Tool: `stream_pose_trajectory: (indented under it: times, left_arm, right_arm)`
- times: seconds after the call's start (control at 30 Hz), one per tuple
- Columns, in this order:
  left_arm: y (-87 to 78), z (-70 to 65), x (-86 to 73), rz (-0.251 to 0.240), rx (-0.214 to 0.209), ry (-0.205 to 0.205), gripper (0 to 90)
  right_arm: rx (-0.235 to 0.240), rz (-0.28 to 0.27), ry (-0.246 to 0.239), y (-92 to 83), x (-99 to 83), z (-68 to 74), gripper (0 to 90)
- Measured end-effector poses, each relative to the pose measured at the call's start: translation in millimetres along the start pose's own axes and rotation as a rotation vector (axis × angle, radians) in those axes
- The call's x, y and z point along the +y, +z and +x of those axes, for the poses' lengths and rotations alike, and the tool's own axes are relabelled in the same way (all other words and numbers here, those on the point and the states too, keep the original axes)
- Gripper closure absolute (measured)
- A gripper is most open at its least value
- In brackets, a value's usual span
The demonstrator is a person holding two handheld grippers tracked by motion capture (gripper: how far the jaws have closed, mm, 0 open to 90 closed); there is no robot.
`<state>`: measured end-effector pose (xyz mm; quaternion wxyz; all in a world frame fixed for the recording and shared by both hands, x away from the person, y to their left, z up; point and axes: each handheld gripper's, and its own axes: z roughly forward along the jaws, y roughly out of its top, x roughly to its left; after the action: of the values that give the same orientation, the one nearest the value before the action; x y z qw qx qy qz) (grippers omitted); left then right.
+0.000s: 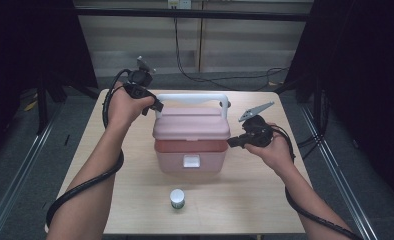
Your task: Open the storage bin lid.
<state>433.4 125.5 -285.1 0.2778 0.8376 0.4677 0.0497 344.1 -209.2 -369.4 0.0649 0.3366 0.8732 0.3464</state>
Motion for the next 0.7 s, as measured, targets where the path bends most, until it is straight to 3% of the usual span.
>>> stream_pose_trajectory:
  times: [0.7]
  left_arm:
    - [-2.8,0.8,2.8,-0.011,0.000,-0.015,72.0]
  right_arm:
    - [0.018,0.008,-0.014,5.4,10.6,5.0,90.0]
